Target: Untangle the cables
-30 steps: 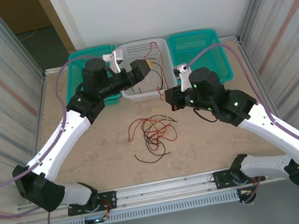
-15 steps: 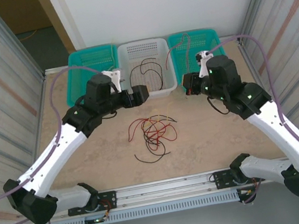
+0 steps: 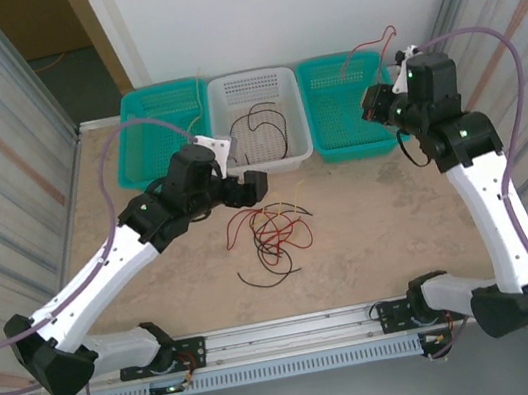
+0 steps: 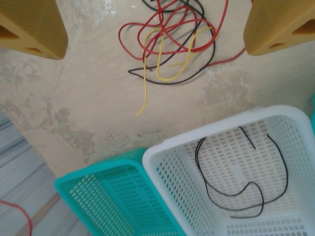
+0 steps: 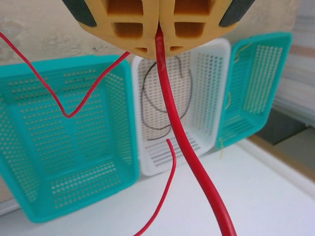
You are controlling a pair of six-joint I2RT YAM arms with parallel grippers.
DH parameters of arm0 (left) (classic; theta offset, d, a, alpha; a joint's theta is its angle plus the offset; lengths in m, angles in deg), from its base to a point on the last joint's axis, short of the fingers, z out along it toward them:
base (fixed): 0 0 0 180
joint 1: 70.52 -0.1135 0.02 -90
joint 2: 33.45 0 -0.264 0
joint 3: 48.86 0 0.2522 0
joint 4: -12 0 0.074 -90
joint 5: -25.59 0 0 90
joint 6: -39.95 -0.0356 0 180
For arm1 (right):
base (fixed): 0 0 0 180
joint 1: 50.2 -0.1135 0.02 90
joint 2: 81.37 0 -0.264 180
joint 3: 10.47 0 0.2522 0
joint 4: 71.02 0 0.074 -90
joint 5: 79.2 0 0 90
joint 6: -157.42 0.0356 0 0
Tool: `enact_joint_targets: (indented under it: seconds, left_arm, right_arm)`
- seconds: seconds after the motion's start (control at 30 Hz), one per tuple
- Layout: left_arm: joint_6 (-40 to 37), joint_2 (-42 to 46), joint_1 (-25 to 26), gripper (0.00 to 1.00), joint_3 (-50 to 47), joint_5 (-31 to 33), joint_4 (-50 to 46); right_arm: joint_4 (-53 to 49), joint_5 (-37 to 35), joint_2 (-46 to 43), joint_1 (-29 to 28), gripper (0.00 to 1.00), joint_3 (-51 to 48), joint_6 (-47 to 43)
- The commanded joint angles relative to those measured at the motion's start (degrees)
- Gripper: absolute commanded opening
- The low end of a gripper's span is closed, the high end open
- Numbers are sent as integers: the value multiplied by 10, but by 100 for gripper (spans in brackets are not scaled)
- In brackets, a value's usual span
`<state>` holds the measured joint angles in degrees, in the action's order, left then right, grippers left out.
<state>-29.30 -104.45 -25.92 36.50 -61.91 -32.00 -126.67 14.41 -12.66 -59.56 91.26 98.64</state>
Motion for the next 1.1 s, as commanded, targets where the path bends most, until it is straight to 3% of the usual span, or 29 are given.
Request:
enact_joint_targets:
  seconds: [0.0, 0.13, 0.37, 0.47, 0.6, 0.67, 0.73, 0.9, 1.07]
  left_arm:
    - [-14, 17, -1, 91, -20, -13, -10]
    - [-32, 1, -1, 90, -16, 4, -44]
    - [-19, -12, -1, 88, -28, -14, -50]
    - [-5, -14, -1, 87, -47, -16, -41]
    - [11, -22, -1, 85, -68, -28, -37]
    - [15, -29, 0, 83, -74, -32, -40]
    - [15, -39, -1, 81, -78, -31, -45]
    - [15, -61, -3, 73, -79, -25, -44]
    - [48, -59, -38, 66, -86, -49, -17]
  right_arm:
    - [-7, 37, 52, 42, 0, 31, -12]
    - [6, 69, 135, 78, 0, 71, -22]
    - [13, 103, 270, 92, 2, 151, -27]
    - [6, 104, 322, 93, 12, 187, -28]
    - [-29, 105, 369, 91, 42, 242, -30]
    - [-23, 100, 357, 87, 61, 230, -31]
    - [-8, 88, 330, 76, 67, 202, -34]
    - [9, 80, 236, 30, 67, 85, -33]
    - [75, 74, 109, -78, 66, -104, -12]
